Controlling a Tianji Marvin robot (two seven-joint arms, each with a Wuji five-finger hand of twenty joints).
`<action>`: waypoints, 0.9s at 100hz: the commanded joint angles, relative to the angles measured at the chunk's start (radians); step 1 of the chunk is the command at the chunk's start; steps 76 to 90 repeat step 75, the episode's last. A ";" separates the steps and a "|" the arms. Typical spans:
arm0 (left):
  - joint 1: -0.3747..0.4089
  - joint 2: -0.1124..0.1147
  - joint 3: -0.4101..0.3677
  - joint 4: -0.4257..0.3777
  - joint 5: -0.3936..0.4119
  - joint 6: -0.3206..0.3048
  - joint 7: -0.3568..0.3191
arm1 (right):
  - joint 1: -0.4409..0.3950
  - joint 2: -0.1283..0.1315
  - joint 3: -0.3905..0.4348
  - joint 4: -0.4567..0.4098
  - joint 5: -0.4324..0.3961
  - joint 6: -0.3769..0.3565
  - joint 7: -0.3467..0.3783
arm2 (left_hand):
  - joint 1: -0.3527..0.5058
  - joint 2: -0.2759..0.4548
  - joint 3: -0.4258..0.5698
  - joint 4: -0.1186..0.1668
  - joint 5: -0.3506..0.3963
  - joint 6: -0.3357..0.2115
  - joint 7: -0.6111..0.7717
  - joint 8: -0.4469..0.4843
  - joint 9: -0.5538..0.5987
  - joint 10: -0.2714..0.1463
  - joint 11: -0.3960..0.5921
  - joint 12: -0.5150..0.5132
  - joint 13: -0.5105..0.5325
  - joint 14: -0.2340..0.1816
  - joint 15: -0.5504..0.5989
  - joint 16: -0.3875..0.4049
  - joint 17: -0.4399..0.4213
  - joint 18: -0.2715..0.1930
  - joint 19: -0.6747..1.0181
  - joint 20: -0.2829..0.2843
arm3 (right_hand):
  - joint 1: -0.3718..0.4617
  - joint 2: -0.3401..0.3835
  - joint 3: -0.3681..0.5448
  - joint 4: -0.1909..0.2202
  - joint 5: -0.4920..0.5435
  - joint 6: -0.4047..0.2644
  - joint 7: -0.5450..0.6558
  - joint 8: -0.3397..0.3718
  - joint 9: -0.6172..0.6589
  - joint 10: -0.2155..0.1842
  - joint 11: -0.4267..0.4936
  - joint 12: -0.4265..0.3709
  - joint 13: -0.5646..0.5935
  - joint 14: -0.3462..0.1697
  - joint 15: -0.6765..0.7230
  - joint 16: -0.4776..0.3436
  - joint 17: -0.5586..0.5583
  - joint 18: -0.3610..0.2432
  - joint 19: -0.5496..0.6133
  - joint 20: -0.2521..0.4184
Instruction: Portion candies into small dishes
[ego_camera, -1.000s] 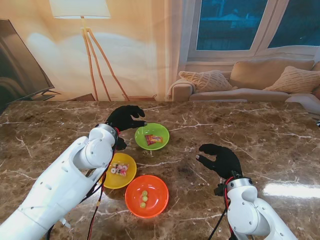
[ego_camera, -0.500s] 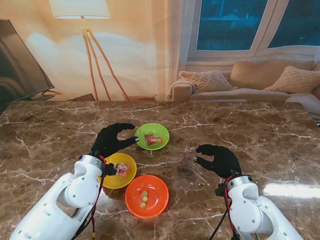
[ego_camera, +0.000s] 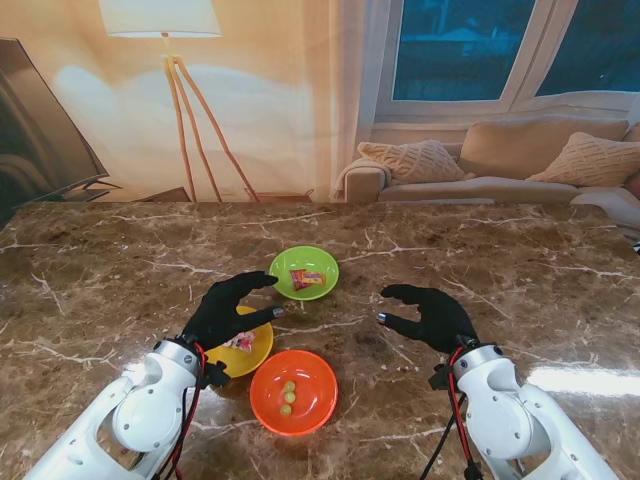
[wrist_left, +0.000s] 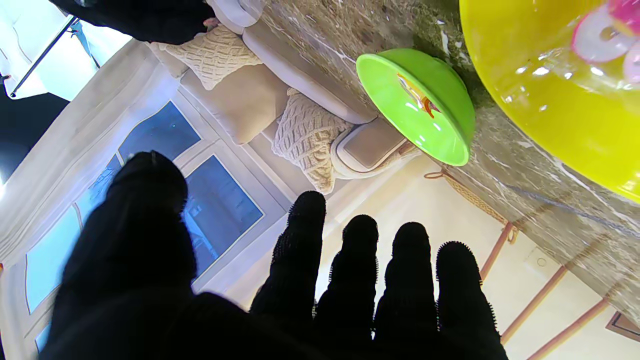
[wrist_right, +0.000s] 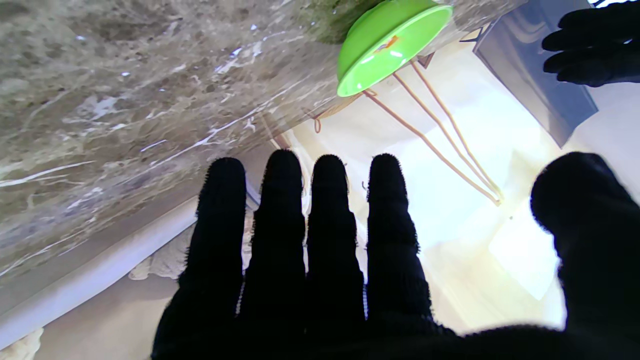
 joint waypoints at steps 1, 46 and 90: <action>0.012 0.002 0.000 0.006 -0.005 0.003 0.003 | -0.006 0.003 0.001 0.006 0.010 -0.007 0.017 | -0.052 0.029 -0.033 0.028 -0.035 0.005 -0.018 -0.032 -0.029 -0.025 -0.010 -0.013 -0.024 -0.037 -0.023 -0.018 -0.016 -0.054 -0.031 -0.019 | -0.076 0.025 -0.022 0.036 -0.054 0.011 -0.037 -0.024 -0.051 -0.017 -0.031 -0.040 -0.044 -0.033 -0.032 -0.038 -0.027 -0.047 -0.041 -0.039; 0.032 0.004 -0.011 -0.026 0.000 0.008 0.000 | -0.023 -0.001 -0.002 -0.011 0.022 -0.060 -0.005 | -0.046 0.038 -0.050 0.038 -0.035 0.007 -0.018 -0.033 -0.033 -0.026 -0.014 -0.015 -0.028 -0.038 -0.027 -0.021 -0.016 -0.056 -0.038 -0.023 | -0.127 0.045 -0.017 0.036 -0.110 0.045 -0.076 -0.061 -0.138 -0.019 -0.047 -0.099 -0.117 -0.061 -0.061 -0.086 -0.069 -0.085 -0.102 -0.080; 0.027 0.005 -0.007 -0.032 -0.004 0.012 -0.009 | -0.038 -0.001 0.007 -0.019 0.016 -0.055 -0.007 | -0.042 0.039 -0.056 0.041 -0.032 0.007 -0.017 -0.031 -0.031 -0.025 -0.016 -0.014 -0.029 -0.036 -0.028 -0.021 -0.017 -0.055 -0.038 -0.024 | -0.116 0.047 -0.021 0.037 -0.088 0.040 -0.056 -0.056 -0.129 -0.019 -0.033 -0.102 -0.112 -0.057 -0.054 -0.088 -0.066 -0.080 -0.096 -0.080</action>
